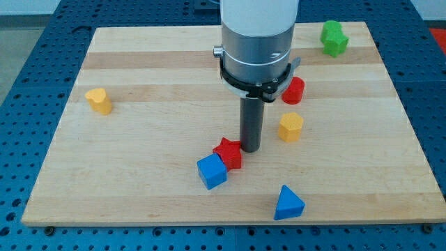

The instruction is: Slide yellow hexagon closer to yellow heart

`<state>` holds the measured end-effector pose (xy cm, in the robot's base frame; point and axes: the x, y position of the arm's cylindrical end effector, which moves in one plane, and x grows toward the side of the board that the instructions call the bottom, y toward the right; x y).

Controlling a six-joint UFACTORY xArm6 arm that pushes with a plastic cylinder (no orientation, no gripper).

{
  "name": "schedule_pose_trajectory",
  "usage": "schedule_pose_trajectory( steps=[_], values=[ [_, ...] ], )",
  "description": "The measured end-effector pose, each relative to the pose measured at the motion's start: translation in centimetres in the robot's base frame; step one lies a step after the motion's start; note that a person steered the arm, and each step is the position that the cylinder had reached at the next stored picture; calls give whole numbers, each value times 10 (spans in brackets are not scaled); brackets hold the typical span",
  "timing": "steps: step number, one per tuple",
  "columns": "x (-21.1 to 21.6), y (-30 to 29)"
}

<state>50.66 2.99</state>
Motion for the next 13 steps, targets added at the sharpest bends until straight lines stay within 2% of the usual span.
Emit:
schedule_pose_trajectory(
  steps=[2, 3, 4, 5, 8, 9, 12, 13],
  values=[
    [0, 55],
    [-18, 70],
    [-50, 43],
    [-54, 24],
    [-51, 178],
    [-78, 163],
    [-74, -66],
    [-74, -102]
  ],
)
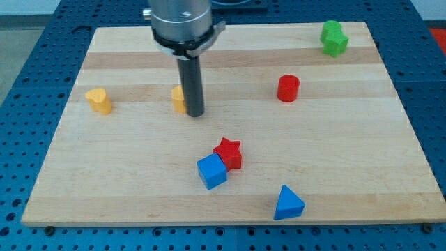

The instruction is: Slide yellow hexagon closer to yellow heart

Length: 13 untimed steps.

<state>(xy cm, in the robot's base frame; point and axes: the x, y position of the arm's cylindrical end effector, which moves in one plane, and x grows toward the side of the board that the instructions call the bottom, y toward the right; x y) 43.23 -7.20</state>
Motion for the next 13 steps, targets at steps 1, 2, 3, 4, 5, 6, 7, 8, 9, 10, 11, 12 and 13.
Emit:
schedule_pose_trajectory(
  steps=[1, 2, 3, 4, 5, 6, 7, 8, 9, 10, 11, 12, 13],
  values=[
    [-1, 15],
    [-17, 28],
    [-19, -1],
    [-19, -47],
    [-20, -62],
    [-29, -34],
    [-62, 0],
    [-71, -9],
    [-46, -33],
    [-39, -59],
    [-39, -86],
    [-39, -93],
    [-39, -95]
  ],
)
